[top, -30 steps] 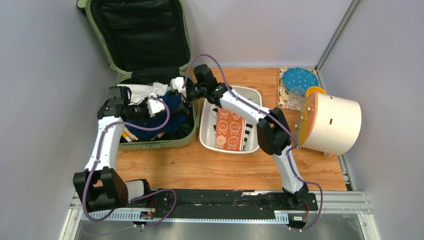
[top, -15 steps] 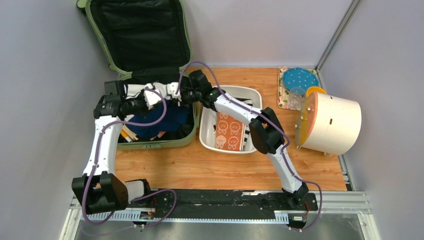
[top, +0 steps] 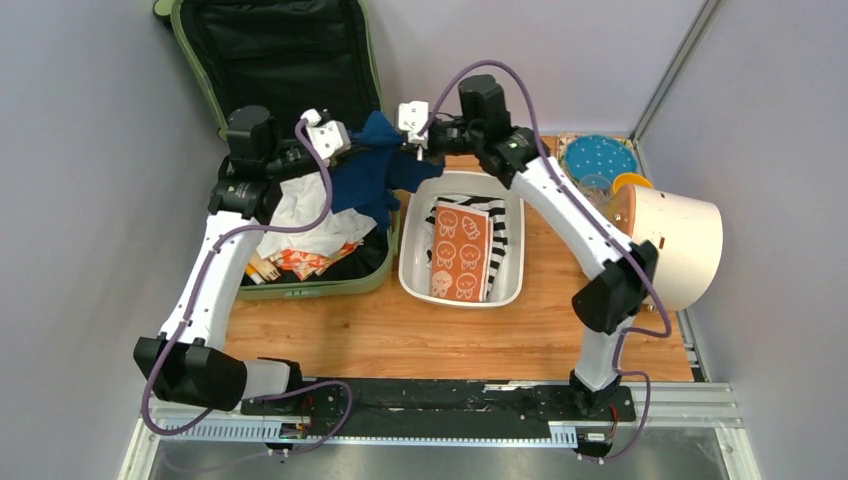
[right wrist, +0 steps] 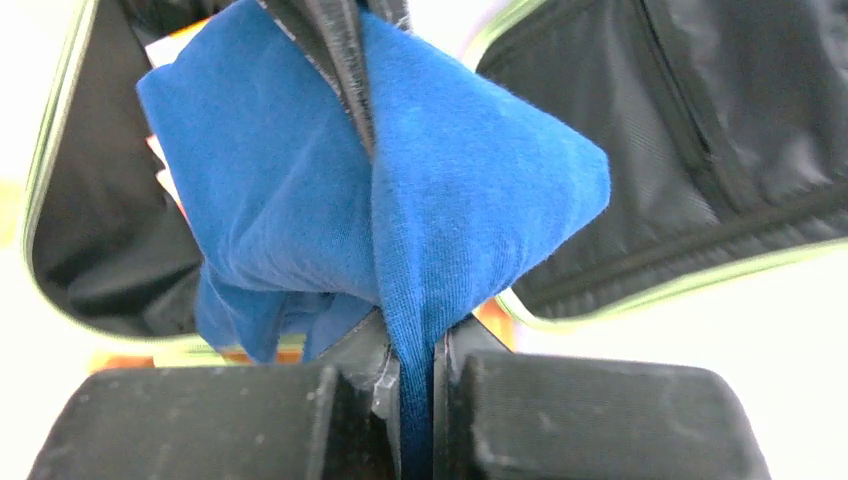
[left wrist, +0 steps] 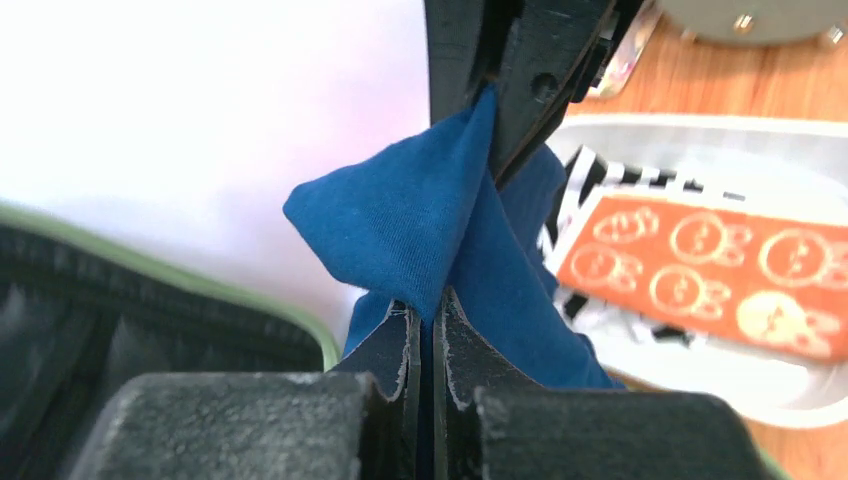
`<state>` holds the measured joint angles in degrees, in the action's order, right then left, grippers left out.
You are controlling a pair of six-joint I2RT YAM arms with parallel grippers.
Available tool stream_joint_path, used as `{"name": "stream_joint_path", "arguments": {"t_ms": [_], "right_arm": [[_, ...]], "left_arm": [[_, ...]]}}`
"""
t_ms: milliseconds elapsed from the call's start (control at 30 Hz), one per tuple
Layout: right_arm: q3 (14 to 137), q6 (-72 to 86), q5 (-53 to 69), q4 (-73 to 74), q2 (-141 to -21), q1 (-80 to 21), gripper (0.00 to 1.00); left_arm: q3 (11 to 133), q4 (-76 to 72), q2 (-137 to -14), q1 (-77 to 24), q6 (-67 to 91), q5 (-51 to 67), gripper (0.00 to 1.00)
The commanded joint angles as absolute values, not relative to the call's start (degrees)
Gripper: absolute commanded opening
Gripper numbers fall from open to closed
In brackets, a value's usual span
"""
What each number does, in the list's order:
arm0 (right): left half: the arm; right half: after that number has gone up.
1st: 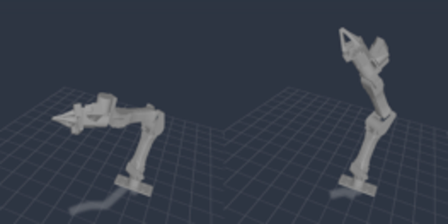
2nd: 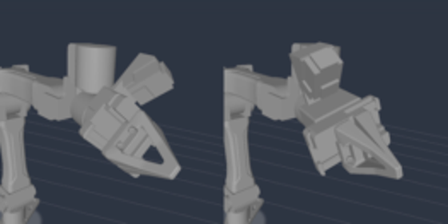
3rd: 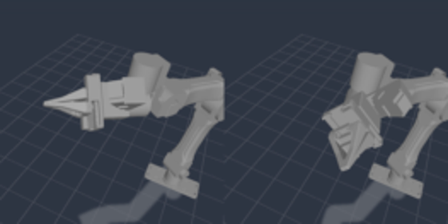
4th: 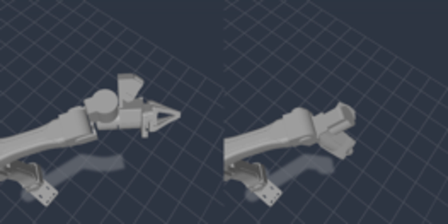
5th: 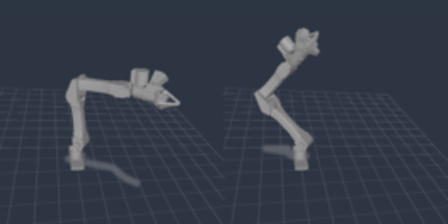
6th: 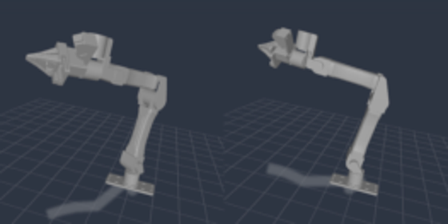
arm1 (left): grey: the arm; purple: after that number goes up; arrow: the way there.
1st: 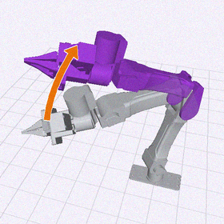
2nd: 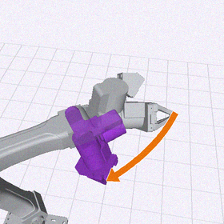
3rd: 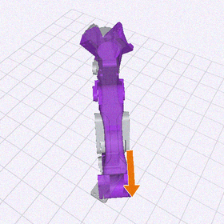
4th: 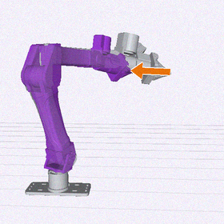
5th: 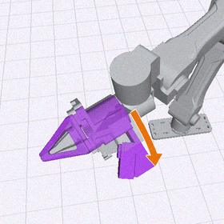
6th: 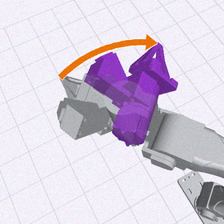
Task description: Open, take out, and arrange the luggage
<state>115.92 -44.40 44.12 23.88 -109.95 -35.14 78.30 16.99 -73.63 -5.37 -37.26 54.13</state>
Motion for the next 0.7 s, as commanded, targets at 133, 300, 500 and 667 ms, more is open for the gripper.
{"name": "stream_joint_path", "arguments": {"t_ms": [133, 300, 500, 667], "right_arm": [[109.69, -62.48, 29.98, 48.74, -92.56, -31.29, 0.0], [106.35, -63.63, 24.44, 59.92, -85.54, -31.03, 0.0], [100.13, -60.74, 21.53, 71.36, -78.24, -30.94, 0.0], [89.75, -57.49, 23.55, 71.89, -74.88, -30.94, 0.0]], "left_arm": [[81.57, 9.31, -77.96, -15.54, -25.48, 52.82, 0.0], [76.12, 9.58, -75.76, -22.31, -25.76, 55.01, 0.0], [69.71, 11.16, -73.83, -27.68, -25.05, 54.94, 0.0], [63.21, 11.16, -73.74, -29.97, -24.96, 53.96, 0.0]]}}
